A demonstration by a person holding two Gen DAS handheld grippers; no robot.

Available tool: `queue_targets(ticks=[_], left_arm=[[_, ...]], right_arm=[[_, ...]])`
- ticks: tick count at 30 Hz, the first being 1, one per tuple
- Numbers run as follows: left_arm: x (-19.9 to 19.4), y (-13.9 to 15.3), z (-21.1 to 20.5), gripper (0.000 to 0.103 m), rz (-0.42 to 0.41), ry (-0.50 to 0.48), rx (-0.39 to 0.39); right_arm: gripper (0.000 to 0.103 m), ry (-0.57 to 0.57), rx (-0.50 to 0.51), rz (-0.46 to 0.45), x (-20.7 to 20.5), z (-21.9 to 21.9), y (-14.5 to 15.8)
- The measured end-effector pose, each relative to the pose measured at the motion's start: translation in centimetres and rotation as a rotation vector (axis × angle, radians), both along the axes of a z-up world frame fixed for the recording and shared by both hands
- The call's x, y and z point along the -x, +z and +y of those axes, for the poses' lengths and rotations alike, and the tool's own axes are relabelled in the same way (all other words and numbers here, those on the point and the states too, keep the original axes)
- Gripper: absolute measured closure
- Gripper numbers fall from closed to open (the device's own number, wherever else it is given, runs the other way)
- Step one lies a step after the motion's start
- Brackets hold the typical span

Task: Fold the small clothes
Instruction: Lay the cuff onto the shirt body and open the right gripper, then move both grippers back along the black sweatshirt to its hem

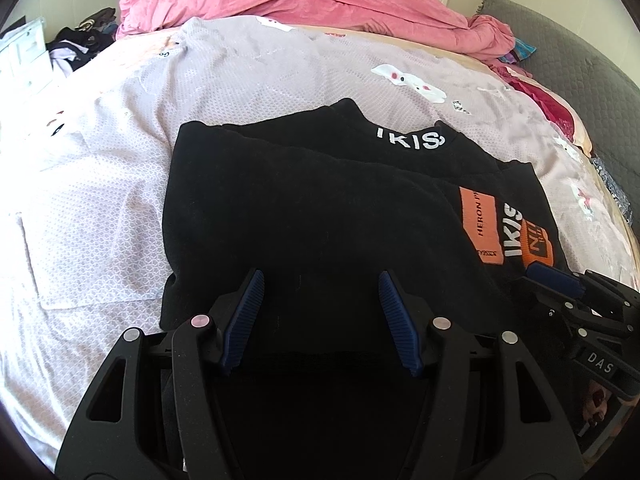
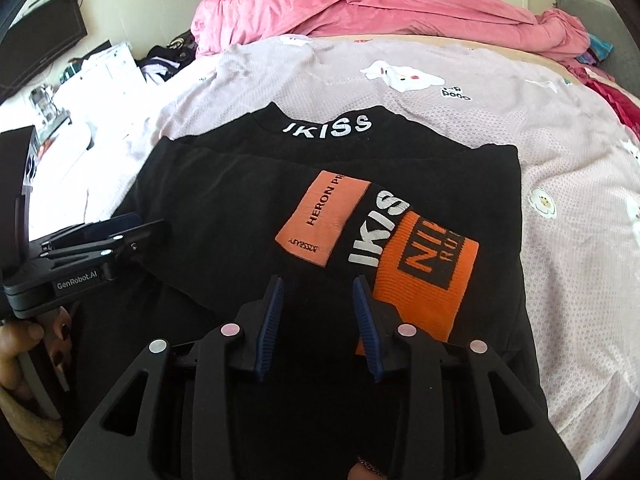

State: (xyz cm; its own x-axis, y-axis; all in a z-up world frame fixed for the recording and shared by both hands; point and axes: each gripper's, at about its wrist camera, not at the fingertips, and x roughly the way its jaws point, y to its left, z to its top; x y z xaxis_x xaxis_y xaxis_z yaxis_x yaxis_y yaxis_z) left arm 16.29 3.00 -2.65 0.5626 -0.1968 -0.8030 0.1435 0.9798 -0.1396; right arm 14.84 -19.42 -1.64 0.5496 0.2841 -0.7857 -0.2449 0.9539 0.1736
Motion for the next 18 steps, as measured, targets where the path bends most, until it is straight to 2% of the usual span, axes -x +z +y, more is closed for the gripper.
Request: queue_targets(ticks=[4, 14, 15, 16, 18], left_arm=[[0.6, 0.7, 0.2, 0.051, -0.011, 0.000, 0.019], [2.0, 1.8, -0.4, 0.046, -0.043, -0.001, 0.014], [2.1, 1.8, -0.4, 0.043, -0.045, 0.001, 0.015], [2.2, 1.9, -0.4, 0.035, -0.046, 0.003, 0.018], [2.4, 2.0, -0.3, 0.033, -0.051, 0.007, 0.028]], right_arm=[[0.058, -0.004, -0.029, -0.002, 0.5, -0.3, 0.5], [0.056, -0.027, -0.062, 0.009, 1.1, -1.1, 0.7], [0.053, -0.032, -0.068, 0.010, 1.1, -1.3, 0.8], [0.041, -0.036, -0.074, 0.010, 1.2, -1.4, 0.8], [0.034, -0.046, -0.109, 0.008, 1.2, -1.8, 1.1]])
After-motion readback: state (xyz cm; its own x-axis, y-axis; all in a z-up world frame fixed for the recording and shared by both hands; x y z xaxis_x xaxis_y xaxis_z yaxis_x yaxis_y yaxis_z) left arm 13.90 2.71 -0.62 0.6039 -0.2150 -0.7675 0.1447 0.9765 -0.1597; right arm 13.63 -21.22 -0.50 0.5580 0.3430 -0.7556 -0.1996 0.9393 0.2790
